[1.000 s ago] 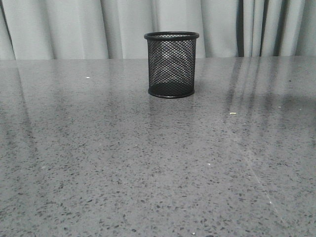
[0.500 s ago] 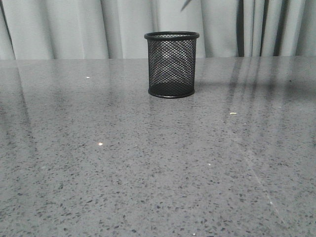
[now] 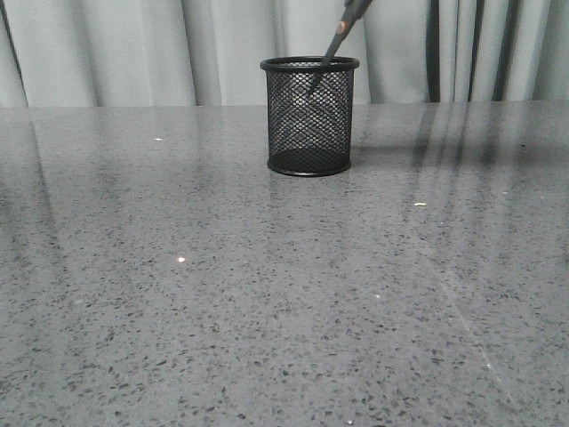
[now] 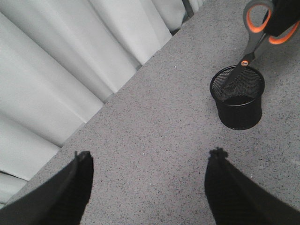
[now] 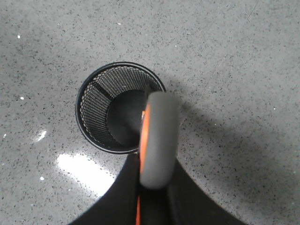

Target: Put scissors into bucket

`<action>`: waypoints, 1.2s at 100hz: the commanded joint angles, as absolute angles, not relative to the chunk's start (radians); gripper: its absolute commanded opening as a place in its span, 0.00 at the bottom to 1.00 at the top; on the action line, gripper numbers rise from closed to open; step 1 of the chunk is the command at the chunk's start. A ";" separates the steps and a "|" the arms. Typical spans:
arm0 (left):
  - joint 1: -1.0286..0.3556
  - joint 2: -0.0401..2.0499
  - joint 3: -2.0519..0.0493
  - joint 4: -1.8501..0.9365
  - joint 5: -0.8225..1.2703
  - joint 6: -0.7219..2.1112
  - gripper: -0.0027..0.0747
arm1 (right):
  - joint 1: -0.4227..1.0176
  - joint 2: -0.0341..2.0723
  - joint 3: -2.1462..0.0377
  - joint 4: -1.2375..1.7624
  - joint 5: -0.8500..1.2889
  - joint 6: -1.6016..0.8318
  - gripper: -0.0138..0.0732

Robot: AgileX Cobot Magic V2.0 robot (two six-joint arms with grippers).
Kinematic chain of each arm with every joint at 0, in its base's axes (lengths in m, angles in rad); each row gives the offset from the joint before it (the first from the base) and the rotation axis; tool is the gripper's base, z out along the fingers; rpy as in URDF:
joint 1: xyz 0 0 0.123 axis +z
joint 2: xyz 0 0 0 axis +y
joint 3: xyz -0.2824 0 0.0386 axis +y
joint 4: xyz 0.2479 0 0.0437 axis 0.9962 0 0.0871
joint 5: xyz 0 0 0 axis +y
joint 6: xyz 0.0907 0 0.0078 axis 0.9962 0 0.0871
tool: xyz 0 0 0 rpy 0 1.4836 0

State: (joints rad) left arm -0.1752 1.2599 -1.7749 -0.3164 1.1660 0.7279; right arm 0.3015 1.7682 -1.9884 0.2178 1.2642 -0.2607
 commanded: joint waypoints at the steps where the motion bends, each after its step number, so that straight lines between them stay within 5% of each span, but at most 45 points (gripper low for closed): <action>1: -0.172 1.238 -1.805 -0.352 1.113 0.723 0.63 | 0.301 1.733 -2.029 0.218 1.275 -0.259 0.11; 56: -0.172 1.240 -1.805 -0.352 1.112 0.723 0.63 | 0.302 1.782 -2.029 0.262 1.293 -0.266 0.12; 65: -0.172 1.240 -1.805 -0.352 1.112 0.723 0.63 | 0.302 1.782 -2.029 0.273 1.293 -0.268 0.20; 87: -0.172 1.240 -1.805 -0.352 1.112 0.723 0.63 | 0.302 1.778 -2.029 0.284 1.293 -0.268 0.60; 120: -0.172 1.240 -1.805 -0.352 1.135 0.723 0.63 | 0.301 1.655 -2.031 0.198 1.288 -0.250 0.56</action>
